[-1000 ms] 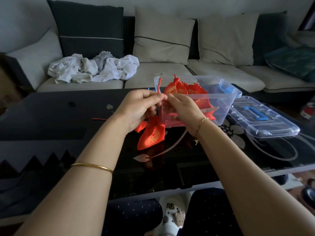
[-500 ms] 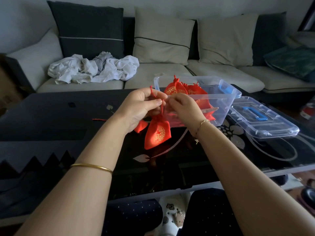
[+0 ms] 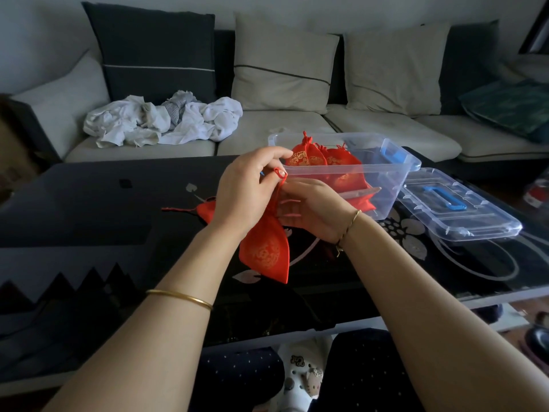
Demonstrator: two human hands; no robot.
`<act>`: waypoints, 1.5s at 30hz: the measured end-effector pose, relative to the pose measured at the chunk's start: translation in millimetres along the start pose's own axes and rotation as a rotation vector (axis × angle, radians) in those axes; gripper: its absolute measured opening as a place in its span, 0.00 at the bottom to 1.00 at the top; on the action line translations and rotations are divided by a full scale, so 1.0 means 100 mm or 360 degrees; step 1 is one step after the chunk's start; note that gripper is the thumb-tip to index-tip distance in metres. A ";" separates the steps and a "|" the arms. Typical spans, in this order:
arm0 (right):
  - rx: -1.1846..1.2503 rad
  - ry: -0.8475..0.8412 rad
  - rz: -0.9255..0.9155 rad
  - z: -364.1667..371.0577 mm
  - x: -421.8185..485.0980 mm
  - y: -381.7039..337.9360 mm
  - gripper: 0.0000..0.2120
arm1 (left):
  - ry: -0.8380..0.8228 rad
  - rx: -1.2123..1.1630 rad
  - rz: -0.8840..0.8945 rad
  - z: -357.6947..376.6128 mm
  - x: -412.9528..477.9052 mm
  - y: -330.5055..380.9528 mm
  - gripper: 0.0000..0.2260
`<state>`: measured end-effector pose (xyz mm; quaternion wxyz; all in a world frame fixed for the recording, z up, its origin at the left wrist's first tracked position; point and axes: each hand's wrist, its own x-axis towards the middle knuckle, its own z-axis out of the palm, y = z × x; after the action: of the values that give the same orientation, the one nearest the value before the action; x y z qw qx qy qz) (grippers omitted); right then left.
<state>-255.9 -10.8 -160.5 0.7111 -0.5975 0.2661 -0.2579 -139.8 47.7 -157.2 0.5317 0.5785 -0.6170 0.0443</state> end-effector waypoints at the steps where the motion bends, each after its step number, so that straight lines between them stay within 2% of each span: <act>1: 0.0005 -0.0004 -0.0005 0.01 0.00 0.00 0.08 | 0.0012 0.0000 0.0002 0.00 0.00 0.00 0.13; 6: -0.0139 0.0168 -0.0092 -0.01 0.02 0.01 0.08 | 0.0089 -0.0147 -0.0140 -0.01 0.03 -0.04 0.12; 10: -0.0389 0.0412 -0.0251 -0.06 0.01 0.01 0.12 | 0.0062 -0.0405 -0.0456 -0.01 0.04 -0.08 0.06; 15: -0.0450 0.0598 -0.0413 -0.11 -0.02 0.00 0.16 | 0.0020 -0.0669 -0.0822 -0.01 0.04 -0.08 0.07; 19: -0.0270 0.0709 -0.0357 -0.14 -0.03 0.00 0.18 | 0.0076 -0.0671 -0.1108 -0.02 0.06 -0.10 0.10; 24: 0.0125 0.0728 -0.0114 -0.20 -0.02 -0.01 0.15 | 0.0198 -0.0523 -0.1383 -0.03 0.08 -0.16 0.12; 29: 0.0285 0.0848 0.0056 -0.30 0.02 0.04 0.15 | 0.0221 -0.0282 -0.1483 -0.06 0.05 -0.24 0.16; 33: 0.0291 0.0971 0.0201 -0.38 0.02 0.07 0.15 | 0.0347 -0.0277 -0.1637 -0.07 0.05 -0.25 0.18; 36: 0.0323 0.1061 0.0326 -0.43 0.04 0.08 0.15 | 0.0498 -0.0474 -0.1693 -0.05 0.08 -0.20 0.14; 38: 0.0324 0.1081 0.0362 -0.42 0.05 0.11 0.14 | 0.0556 -0.0824 -0.1657 -0.05 0.10 -0.15 0.14; 41: 0.0187 0.1092 0.0271 -0.39 0.06 0.13 0.14 | 0.0406 -0.1313 -0.1437 -0.06 0.10 -0.11 0.16; 43: 0.0153 0.1059 0.0078 -0.36 0.05 0.10 0.14 | 0.0212 -0.1308 -0.1337 -0.06 0.10 -0.10 0.16; 45: 0.0126 0.1012 -0.0148 -0.32 0.04 0.03 0.15 | -0.0002 -0.1131 -0.1251 -0.06 0.10 -0.08 0.14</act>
<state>-275.3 -35.8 -167.9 0.6027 -0.4703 0.4371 -0.4739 -128.2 42.7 -152.0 0.6710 0.5504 -0.3309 -0.3705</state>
